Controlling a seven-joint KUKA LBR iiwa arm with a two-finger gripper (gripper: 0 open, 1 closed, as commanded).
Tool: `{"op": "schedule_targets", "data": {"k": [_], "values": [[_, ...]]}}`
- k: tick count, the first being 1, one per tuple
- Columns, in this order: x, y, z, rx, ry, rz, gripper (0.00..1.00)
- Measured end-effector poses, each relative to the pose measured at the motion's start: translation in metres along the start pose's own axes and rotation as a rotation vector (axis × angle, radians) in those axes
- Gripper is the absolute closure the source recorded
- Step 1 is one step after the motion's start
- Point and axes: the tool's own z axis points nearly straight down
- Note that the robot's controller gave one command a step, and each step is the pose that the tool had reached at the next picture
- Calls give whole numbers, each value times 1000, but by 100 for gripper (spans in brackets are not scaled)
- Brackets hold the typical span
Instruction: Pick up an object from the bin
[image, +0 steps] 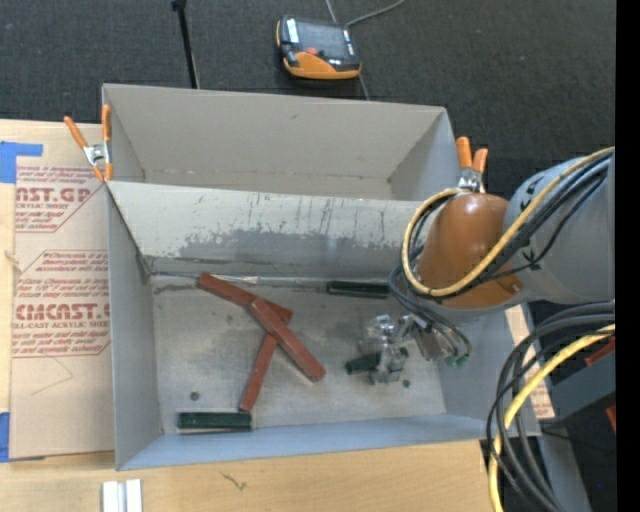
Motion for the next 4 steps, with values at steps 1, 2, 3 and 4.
{"op": "schedule_targets", "data": {"k": [1, 2, 3, 4], "values": [[-1, 0, 0, 0, 0, -7, 100], [-1, 0, -2, 0, 0, -10, 100], [1, 1, -16, -3, 8, -9, 100], [1, 1, -40, -2, 7, -8, 100]]}}
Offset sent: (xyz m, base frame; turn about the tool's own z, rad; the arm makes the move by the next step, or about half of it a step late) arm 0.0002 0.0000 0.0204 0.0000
